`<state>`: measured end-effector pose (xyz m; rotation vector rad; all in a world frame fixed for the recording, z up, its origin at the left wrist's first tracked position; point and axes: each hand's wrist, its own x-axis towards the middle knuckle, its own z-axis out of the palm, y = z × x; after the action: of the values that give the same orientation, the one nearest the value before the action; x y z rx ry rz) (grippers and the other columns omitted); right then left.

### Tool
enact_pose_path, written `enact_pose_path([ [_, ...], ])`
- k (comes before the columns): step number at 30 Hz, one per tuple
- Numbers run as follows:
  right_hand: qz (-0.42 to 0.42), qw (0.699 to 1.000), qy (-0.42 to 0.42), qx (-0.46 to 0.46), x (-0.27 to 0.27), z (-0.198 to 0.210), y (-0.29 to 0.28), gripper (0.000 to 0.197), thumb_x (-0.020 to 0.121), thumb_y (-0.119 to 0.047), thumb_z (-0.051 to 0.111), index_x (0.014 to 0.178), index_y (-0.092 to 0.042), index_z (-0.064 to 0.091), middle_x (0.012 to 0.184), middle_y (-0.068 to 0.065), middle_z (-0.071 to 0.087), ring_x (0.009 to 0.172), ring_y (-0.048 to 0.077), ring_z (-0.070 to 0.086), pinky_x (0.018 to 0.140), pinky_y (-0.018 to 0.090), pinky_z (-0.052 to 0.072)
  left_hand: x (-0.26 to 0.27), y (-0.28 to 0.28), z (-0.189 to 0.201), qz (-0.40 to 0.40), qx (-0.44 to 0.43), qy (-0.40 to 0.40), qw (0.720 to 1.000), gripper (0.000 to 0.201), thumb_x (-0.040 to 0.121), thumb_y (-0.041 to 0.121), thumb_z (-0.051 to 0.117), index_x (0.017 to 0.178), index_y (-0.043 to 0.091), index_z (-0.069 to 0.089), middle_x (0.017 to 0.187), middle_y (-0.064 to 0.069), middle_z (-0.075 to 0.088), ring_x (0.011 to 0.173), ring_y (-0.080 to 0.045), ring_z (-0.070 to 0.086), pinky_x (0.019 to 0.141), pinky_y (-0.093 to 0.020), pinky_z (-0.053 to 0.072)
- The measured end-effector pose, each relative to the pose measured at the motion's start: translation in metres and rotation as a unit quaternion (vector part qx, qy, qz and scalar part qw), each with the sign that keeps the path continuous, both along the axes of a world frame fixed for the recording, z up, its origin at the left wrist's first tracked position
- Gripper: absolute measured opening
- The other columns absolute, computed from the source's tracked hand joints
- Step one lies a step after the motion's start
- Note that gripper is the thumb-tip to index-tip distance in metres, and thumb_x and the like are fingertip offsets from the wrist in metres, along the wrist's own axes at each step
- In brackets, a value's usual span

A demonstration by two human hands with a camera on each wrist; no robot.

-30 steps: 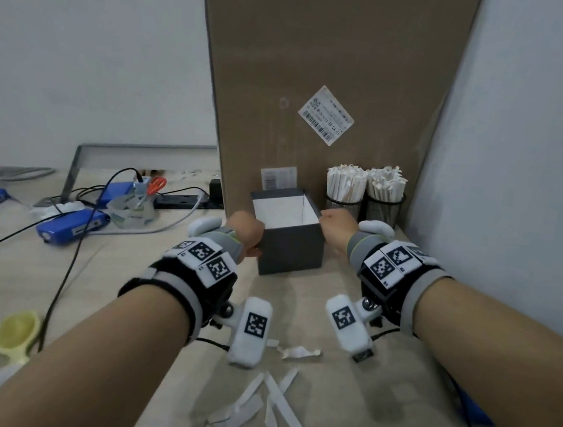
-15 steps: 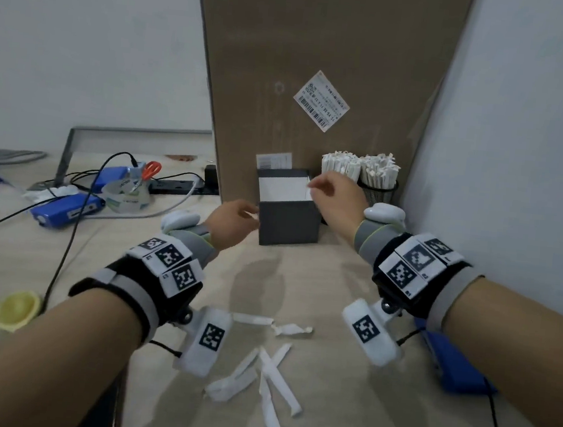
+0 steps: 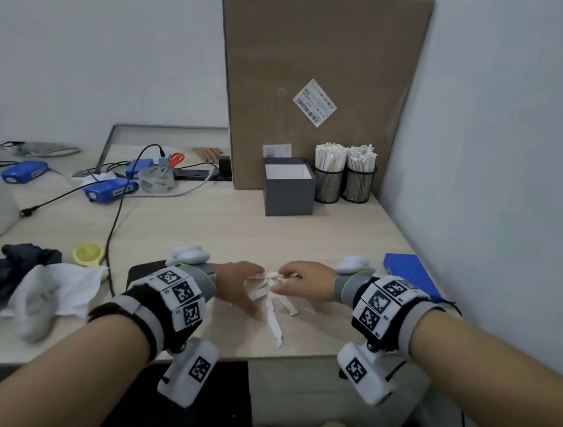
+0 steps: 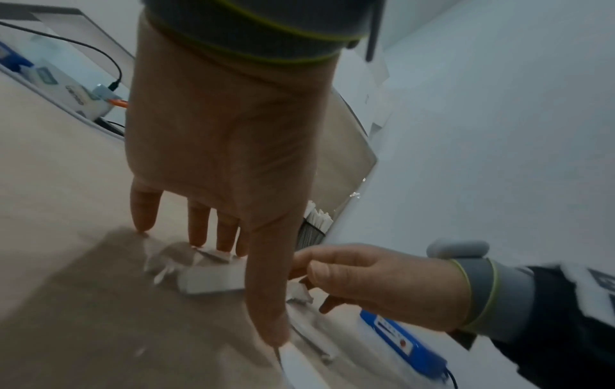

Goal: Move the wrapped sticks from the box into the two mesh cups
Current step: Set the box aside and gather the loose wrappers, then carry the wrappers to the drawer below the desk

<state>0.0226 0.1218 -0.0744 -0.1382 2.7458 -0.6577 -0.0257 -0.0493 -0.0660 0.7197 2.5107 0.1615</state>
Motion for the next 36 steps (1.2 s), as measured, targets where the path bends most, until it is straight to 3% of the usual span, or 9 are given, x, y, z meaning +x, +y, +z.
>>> enact_pose_path([
  [5, 0.015, 0.998, 0.025, 0.057, 0.009, -0.014, -0.005, 0.073, 0.073, -0.041, 0.077, 0.132, -0.014, 0.045, 0.129, 0.004, 0.048, 0.117, 0.023, 0.049, 0.096, 0.031, 0.041, 0.009, 0.004, -0.016, -0.005, 0.046, 0.076, 0.996, 0.064, 0.077, 0.028, 0.075, 0.134, 0.017, 0.048, 0.132, -0.007, 0.047, 0.118, -0.022, 0.05, 0.099, -0.028, 0.041],
  [10, -0.033, 0.996, 0.071, 0.04, 0.007, -0.022, -0.014, 0.039, 0.081, -0.024, 0.069, 0.116, -0.012, 0.058, 0.118, 0.006, 0.057, 0.104, 0.022, 0.055, 0.079, 0.027, 0.041, 0.011, 0.015, -0.022, 0.039, 0.063, 0.122, 0.99, 0.029, 0.081, 0.028, 0.069, 0.107, 0.015, 0.065, 0.111, -0.003, 0.066, 0.096, -0.019, 0.06, 0.081, -0.026, 0.044],
  [15, -0.09, 0.993, 0.082, -0.003, 0.0, -0.02, -0.016, 0.015, 0.081, -0.021, 0.069, 0.094, -0.013, 0.073, 0.101, 0.002, 0.072, 0.088, 0.018, 0.064, 0.072, 0.023, 0.049, 0.012, 0.021, -0.024, 0.121, 0.128, 0.06, 0.983, 0.006, 0.085, 0.019, 0.065, 0.088, 0.014, 0.063, 0.08, -0.005, 0.063, 0.072, -0.018, 0.058, 0.072, -0.028, 0.053],
  [18, -0.138, 0.985, 0.079, -0.065, -0.005, -0.023, -0.016, 0.003, 0.076, -0.018, 0.075, 0.078, -0.017, 0.072, 0.082, 0.001, 0.068, 0.072, 0.014, 0.058, 0.06, 0.021, 0.045, 0.01, 0.021, -0.027, 0.192, 0.228, -0.004, 0.955, 0.018, 0.08, 0.014, 0.067, 0.068, 0.014, 0.053, 0.07, -0.006, 0.059, 0.069, -0.024, 0.059, 0.069, -0.032, 0.055],
  [20, -0.192, 0.969, 0.081, -0.134, -0.008, -0.024, -0.017, 0.016, 0.073, -0.015, 0.076, 0.063, -0.021, 0.064, 0.072, 0.0, 0.065, 0.072, 0.018, 0.06, 0.069, 0.029, 0.054, 0.008, 0.023, -0.027, 0.229, 0.272, -0.032, 0.934, 0.012, 0.078, 0.014, 0.064, 0.073, 0.008, 0.054, 0.077, -0.014, 0.06, 0.074, -0.027, 0.059, 0.077, -0.042, 0.057],
  [22, -0.237, 0.946, 0.085, -0.203, -0.01, -0.023, -0.019, 0.021, 0.073, -0.011, 0.076, 0.06, -0.021, 0.062, 0.067, 0.0, 0.063, 0.071, 0.019, 0.061, 0.073, 0.032, 0.058, 0.011, 0.029, -0.023, 0.262, 0.33, -0.076, 0.904, 0.014, 0.085, 0.0, 0.054, 0.072, 0.003, 0.051, 0.071, -0.016, 0.055, 0.065, -0.027, 0.058, 0.067, -0.038, 0.058],
  [27, -0.258, 0.922, 0.112, -0.267, -0.011, -0.013, -0.02, 0.018, 0.079, -0.013, 0.072, 0.065, -0.021, 0.063, 0.064, -0.002, 0.063, 0.057, 0.01, 0.057, 0.054, 0.019, 0.047, 0.007, 0.039, -0.015, 0.321, 0.447, -0.19, 0.813, 0.02, 0.093, -0.006, 0.037, 0.083, -0.005, 0.054, 0.08, -0.017, 0.054, 0.069, -0.025, 0.06, 0.075, -0.03, 0.05],
  [31, -0.257, 0.909, 0.104, -0.31, -0.008, -0.011, -0.014, 0.003, 0.078, -0.016, 0.072, 0.081, -0.017, 0.073, 0.076, 0.001, 0.068, 0.065, 0.008, 0.06, 0.058, 0.015, 0.047, 0.003, 0.039, -0.012, 0.336, 0.538, -0.274, 0.723, 0.018, 0.095, -0.001, 0.032, 0.09, -0.003, 0.05, 0.085, -0.019, 0.054, 0.065, -0.027, 0.06, 0.079, -0.041, 0.056],
  [36, -0.245, 0.877, 0.102, -0.401, -0.002, -0.007, -0.011, 0.015, 0.081, 0.001, 0.064, 0.088, -0.013, 0.064, 0.079, 0.003, 0.064, 0.072, 0.014, 0.061, 0.069, 0.021, 0.053, 0.005, 0.035, -0.012, 0.313, 0.541, -0.265, 0.734, 0.017, 0.096, -0.002, 0.046, 0.106, -0.007, 0.059, 0.088, -0.013, 0.06, 0.071, -0.016, 0.062, 0.063, -0.016, 0.056],
])
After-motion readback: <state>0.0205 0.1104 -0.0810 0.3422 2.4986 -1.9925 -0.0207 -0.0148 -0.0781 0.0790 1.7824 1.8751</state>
